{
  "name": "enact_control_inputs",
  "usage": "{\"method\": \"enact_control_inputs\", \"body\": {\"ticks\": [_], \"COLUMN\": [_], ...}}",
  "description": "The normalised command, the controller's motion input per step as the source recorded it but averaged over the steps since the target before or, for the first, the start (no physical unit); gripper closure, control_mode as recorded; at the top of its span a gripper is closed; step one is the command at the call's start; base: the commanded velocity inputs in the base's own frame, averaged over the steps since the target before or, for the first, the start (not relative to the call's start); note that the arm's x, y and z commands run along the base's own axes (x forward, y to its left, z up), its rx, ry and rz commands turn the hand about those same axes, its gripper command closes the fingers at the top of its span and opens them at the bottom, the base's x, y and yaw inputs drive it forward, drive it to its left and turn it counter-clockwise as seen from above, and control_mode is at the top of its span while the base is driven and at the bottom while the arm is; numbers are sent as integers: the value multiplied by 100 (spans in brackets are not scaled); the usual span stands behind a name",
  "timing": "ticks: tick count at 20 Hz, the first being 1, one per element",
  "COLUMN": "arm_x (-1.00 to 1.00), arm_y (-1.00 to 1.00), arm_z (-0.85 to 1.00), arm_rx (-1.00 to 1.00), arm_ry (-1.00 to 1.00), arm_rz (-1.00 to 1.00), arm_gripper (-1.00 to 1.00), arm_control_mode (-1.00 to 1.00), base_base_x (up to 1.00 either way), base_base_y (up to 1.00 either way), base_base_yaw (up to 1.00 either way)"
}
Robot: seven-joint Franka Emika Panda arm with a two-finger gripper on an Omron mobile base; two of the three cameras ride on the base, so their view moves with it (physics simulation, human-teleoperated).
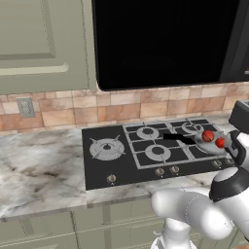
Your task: Place the pan on the front right burner on the stove. Then place the tomato and the onion in the pan and turn on the front right burner.
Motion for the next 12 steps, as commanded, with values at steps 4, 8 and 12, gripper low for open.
{"method": "enact_control_inputs", "body": {"ticks": [4,8,12], "arm_x": [1,8,17], "arm_y": [0,0,0], "arm_z": [-9,-10,-10], "arm_rx": [0,0,0], "arm_ry": [0,0,0], "arm_rz": [-4,-3,-1], "arm_gripper": [-100,-100,-100], "arm_control_mode": [-100,-100,-100], "base_base_x": [0,0,0], "base_base_y": [0,0,0], "base_base_yaw": [0,0,0]}}
